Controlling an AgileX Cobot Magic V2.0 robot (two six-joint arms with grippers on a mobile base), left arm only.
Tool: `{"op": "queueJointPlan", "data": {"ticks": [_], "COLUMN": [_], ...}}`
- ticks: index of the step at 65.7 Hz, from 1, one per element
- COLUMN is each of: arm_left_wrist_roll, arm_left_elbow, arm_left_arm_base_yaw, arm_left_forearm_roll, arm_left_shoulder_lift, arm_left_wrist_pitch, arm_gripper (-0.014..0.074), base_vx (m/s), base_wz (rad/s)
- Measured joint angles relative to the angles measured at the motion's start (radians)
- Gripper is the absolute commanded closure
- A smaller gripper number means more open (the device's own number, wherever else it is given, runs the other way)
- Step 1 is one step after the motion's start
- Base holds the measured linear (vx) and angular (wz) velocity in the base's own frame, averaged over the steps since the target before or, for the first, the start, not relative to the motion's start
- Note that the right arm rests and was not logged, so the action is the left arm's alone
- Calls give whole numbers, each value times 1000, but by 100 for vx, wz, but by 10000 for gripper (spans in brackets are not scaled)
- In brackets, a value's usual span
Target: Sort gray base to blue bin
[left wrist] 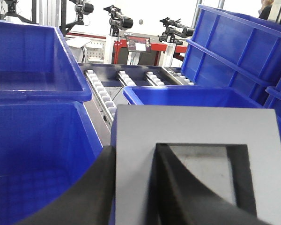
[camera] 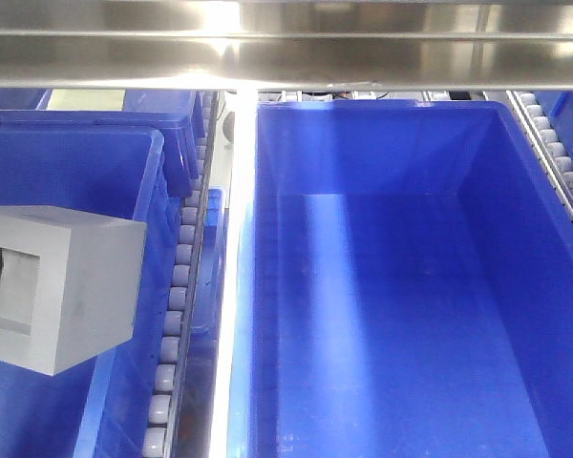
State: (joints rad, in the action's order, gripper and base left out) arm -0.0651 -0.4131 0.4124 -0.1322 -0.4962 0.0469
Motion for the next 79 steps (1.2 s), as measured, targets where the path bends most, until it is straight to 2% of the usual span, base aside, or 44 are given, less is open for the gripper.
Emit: {"op": "queueJointPlan", "data": {"ticks": [29,40,47,58,65,79], "arm_left_wrist_roll": [0,10,41,57,59,65], "arm_left_elbow": [-5,-100,-181,-257,-283,-403], "arm_left_arm_base_yaw": [0,13,66,206,313,474], "arm_left_forearm_roll": [0,0,0,0,0,0], "arm_left_shoulder_lift": [-9,-97,-177,-327,-447,-702], "arm_left_wrist_pitch": [-22,-12,8,-4,-47,-167], "arm_gripper": [593,593,593,593,593,589], "base_vx": [0,0,0,0,0,0], "base_wz": [0,0,0,0,0,0]}}
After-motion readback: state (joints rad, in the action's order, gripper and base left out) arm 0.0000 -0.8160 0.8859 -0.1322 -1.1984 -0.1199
